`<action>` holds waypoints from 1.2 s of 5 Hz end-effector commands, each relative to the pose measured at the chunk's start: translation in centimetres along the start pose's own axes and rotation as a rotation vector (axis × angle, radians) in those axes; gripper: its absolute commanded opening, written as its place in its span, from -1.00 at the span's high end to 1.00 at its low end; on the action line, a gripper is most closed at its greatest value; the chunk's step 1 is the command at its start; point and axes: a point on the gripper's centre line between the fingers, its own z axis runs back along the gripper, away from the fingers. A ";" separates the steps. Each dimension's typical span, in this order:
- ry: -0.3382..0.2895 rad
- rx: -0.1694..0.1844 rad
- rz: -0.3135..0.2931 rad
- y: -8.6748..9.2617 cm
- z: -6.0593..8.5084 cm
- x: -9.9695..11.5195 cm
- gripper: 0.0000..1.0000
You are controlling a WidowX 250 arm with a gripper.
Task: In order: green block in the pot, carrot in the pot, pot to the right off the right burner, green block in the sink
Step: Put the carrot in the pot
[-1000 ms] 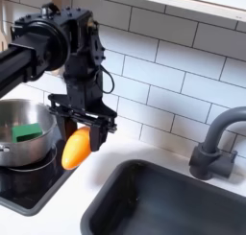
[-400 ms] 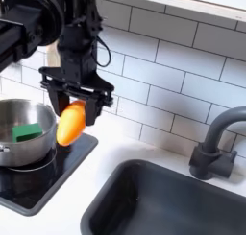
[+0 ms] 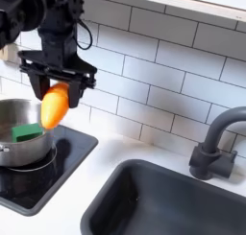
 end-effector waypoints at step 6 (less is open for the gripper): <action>0.045 0.174 0.221 5.1 -2.5 -0.1 1.00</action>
